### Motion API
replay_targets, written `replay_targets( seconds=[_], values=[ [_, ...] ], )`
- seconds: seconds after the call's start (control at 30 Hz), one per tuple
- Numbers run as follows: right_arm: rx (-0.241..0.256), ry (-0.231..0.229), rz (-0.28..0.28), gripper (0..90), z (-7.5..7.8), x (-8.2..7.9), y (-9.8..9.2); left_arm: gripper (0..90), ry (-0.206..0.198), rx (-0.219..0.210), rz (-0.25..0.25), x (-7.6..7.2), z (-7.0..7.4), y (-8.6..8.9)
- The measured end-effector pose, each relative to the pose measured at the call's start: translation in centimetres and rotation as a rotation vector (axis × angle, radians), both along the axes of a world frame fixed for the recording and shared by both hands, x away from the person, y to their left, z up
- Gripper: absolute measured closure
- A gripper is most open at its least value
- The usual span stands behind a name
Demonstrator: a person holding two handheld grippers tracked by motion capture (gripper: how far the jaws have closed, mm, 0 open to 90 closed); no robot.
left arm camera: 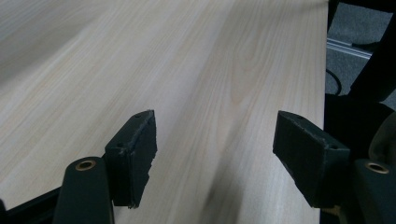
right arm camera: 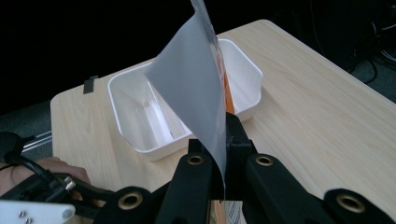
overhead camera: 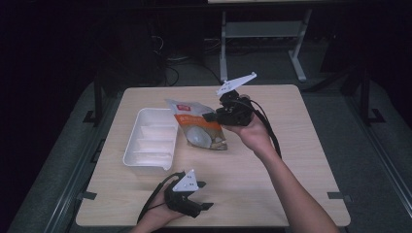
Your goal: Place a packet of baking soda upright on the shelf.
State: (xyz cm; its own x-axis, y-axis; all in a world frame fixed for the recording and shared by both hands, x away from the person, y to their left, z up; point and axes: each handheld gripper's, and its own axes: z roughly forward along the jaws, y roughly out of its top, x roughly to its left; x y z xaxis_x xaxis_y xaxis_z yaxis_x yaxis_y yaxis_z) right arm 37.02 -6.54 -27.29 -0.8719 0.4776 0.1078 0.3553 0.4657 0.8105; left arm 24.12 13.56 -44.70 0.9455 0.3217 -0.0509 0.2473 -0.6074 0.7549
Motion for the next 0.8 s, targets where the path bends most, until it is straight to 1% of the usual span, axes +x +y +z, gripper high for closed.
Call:
replay_targets(
  seconds=[0.13, 0.2, 0.33, 0.37, 0.47, 0.5, 0.57, 0.6, 0.63, 0.77, 0.8],
  values=[
    [0.005, -0.001, 0.022, 89.6, 0.2, 0.2, 1.1, 27.3, -0.008, 0.005, 0.002, -0.1, 0.0, 0.1],
    [0.009, -0.001, 0.026, 89.6, 0.2, 0.3, 1.4, 26.9, -0.008, 0.005, 0.002, -0.1, 0.0, 0.1],
    [0.009, -0.006, 0.056, 89.6, 0.6, 0.3, 2.9, 25.2, -0.014, 0.020, 0.001, -0.2, -0.1, 0.0],
    [0.009, -0.006, 0.056, 89.6, 0.6, 0.3, 2.9, 25.1, -0.014, 0.020, 0.001, -0.2, -0.1, 0.0],
    [0.007, -0.016, 0.076, 89.5, 0.9, 0.4, 4.0, 24.9, -0.017, 0.020, 0.003, -0.2, -0.1, 0.0],
    [0.008, -0.018, 0.092, 89.5, 1.1, 0.4, 4.8, 24.9, -0.017, 0.023, 0.004, -0.1, -0.1, 0.1],
    [0.009, -0.021, 0.104, 89.6, 1.3, 0.4, 5.5, 24.9, -0.016, 0.023, 0.004, -0.1, -0.1, 0.1],
    [0.009, -0.021, 0.104, 89.6, 1.3, 0.4, 5.5, 24.9, -0.017, 0.022, 0.003, -0.1, -0.1, 0.1],
    [0.009, -0.020, 0.116, 89.5, 1.5, 0.5, 6.3, 24.9, -0.016, 0.019, 0.007, -0.1, 0.0, 0.2],
    [0.007, -0.022, 0.143, 89.5, 1.6, 0.5, 7.7, 24.7, -0.019, 0.024, 0.005, 0.0, 0.0, 0.3],
    [0.007, -0.022, 0.143, 89.5, 1.6, 0.5, 7.7, 24.7, -0.019, 0.023, 0.005, 0.0, 0.0, 0.3]
  ],
)
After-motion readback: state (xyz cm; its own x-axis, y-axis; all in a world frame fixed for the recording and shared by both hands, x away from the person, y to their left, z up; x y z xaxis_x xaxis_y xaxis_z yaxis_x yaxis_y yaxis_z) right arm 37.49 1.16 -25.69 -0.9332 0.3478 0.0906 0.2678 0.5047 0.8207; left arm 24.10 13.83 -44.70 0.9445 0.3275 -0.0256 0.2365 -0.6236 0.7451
